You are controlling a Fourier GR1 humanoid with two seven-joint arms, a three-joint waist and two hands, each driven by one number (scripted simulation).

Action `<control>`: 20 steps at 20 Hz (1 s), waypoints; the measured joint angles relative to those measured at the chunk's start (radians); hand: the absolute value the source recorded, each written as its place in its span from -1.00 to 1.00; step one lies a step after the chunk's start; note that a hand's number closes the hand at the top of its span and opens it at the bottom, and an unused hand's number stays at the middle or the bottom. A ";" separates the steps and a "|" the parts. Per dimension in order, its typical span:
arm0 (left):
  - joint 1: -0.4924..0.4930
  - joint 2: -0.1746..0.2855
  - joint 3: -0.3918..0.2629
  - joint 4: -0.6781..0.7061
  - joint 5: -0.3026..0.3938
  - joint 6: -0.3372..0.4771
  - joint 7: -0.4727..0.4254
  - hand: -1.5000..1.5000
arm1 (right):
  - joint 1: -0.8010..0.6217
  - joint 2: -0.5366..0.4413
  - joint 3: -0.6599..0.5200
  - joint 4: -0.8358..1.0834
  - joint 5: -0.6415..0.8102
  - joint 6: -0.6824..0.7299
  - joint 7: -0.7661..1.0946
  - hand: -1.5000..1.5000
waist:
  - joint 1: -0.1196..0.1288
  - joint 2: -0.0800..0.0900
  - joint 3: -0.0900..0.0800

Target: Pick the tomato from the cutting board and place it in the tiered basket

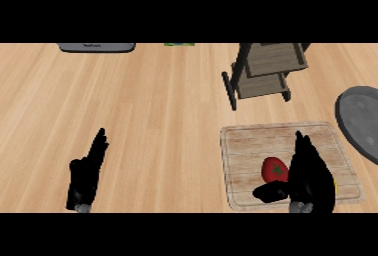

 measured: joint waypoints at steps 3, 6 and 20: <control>0.007 -0.005 -0.008 -0.015 -0.009 0.008 0.016 0.00 | -0.014 0.031 -0.037 0.027 -0.005 0.037 -0.007 -1.00 | -0.001 -0.001 0.000; 0.024 -0.014 -0.017 -0.034 -0.021 0.022 0.023 0.00 | -0.013 0.056 -0.055 0.035 -0.002 0.066 -0.010 -1.00 | -0.002 -0.002 0.001; 0.037 -0.004 0.015 -0.034 -0.016 -0.012 0.015 0.00 | -0.048 0.095 -0.135 0.153 -0.050 0.107 -0.023 -1.00 | -0.004 -0.002 0.001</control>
